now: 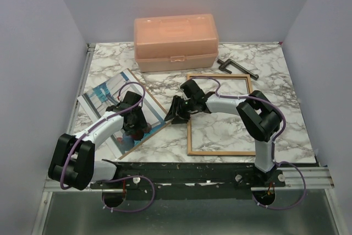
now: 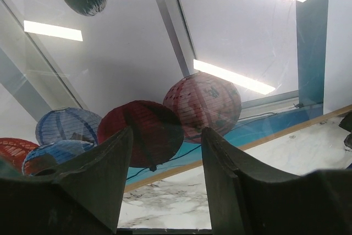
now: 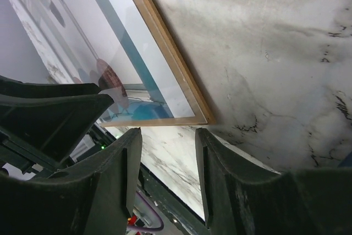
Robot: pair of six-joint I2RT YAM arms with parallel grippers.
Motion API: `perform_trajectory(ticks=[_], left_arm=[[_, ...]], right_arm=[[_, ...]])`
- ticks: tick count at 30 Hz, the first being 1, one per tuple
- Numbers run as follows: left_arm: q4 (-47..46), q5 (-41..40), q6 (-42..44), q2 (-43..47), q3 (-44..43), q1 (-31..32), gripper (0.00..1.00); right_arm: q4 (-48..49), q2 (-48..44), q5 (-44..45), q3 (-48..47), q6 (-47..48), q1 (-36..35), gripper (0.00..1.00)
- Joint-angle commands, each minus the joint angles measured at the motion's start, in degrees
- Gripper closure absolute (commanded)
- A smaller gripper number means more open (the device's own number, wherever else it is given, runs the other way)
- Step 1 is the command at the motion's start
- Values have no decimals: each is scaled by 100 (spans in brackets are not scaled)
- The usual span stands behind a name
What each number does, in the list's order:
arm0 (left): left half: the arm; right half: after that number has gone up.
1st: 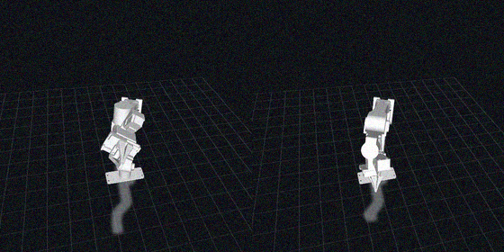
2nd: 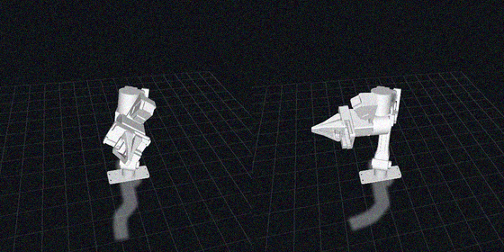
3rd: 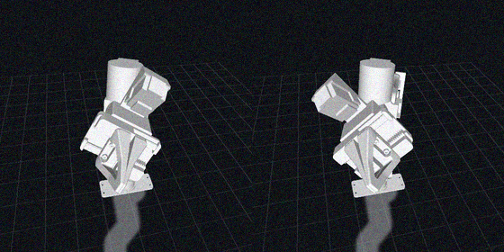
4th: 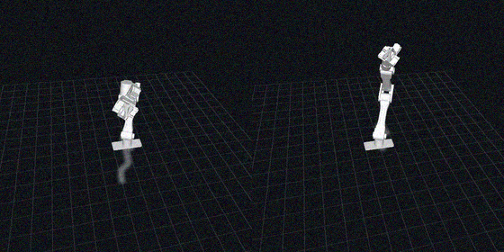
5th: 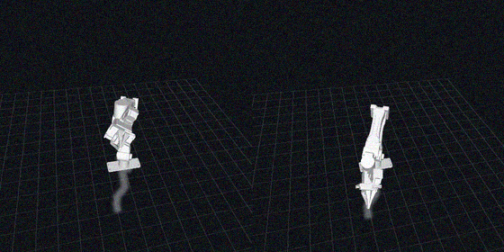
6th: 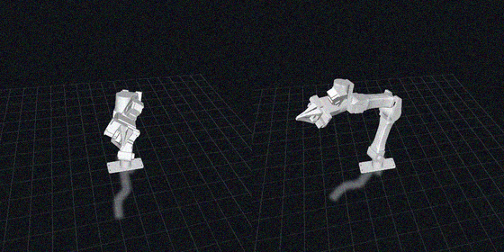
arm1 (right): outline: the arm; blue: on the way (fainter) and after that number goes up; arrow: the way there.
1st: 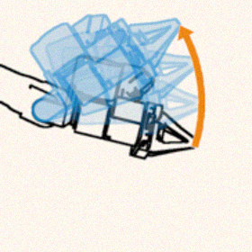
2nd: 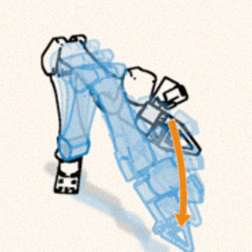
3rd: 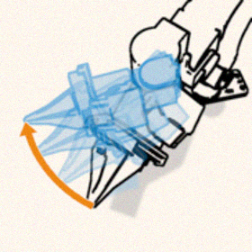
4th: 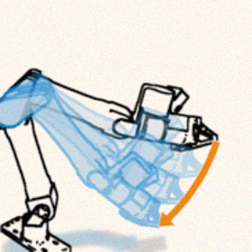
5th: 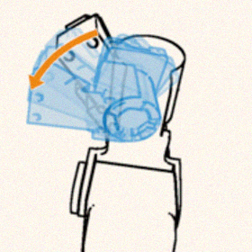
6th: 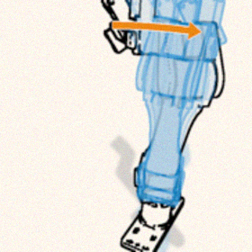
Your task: Put the photo into the frame
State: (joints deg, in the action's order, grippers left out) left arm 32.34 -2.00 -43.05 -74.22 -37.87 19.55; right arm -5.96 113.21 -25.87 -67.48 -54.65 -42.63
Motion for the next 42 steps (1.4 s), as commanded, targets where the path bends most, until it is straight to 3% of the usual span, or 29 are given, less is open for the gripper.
perform_trajectory(ticks=[1,26,42], left_arm=[[-131,164,41,-162,29,-13,47],[-162,364,77,-280,-45,56,52],[-23,306,121,-574,-375,400,52]], right_arm=[[114,-236,13,24,-33,22,50],[-389,-107,907,-186,400,216,51],[68,70,479,-72,502,430,51]])
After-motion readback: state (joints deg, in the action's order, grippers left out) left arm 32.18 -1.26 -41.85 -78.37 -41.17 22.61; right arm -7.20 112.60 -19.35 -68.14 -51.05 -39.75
